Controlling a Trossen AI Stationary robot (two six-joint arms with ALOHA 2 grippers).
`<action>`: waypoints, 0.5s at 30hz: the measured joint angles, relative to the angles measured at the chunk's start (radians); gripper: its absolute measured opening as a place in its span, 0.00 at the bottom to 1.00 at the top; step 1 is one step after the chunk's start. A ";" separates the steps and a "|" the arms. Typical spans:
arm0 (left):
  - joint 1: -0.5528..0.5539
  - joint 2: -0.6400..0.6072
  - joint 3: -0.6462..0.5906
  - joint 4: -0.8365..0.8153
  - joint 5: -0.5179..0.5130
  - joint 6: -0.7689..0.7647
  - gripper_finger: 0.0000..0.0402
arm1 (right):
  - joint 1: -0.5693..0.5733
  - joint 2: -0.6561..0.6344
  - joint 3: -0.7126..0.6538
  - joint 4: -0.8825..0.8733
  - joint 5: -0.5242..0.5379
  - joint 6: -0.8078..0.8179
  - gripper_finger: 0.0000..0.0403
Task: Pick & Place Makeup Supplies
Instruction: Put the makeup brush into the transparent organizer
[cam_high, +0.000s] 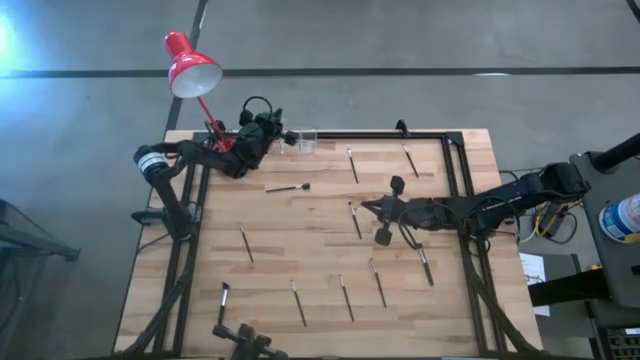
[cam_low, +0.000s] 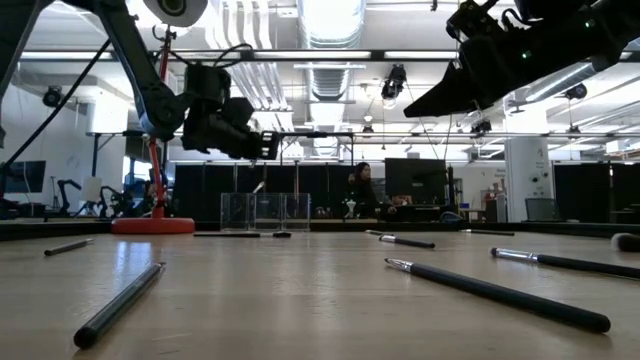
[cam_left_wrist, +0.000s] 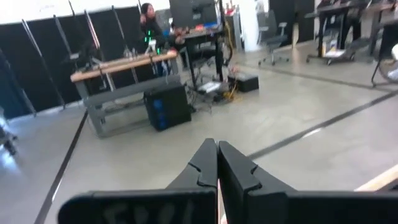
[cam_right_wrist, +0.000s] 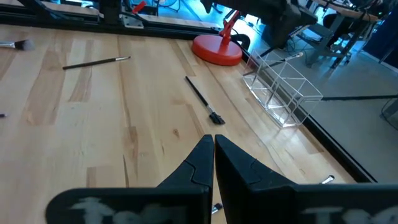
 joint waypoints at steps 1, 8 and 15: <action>0.007 0.000 0.000 -0.020 0.000 -0.012 0.00 | 0.000 0.000 0.000 0.001 0.000 0.000 0.02; 0.034 0.000 0.000 -0.097 0.004 -0.074 0.00 | 0.000 0.000 0.000 0.001 0.000 0.001 0.02; 0.042 0.000 0.044 -0.272 0.018 -0.172 0.05 | 0.000 0.000 0.000 0.001 0.000 0.001 0.02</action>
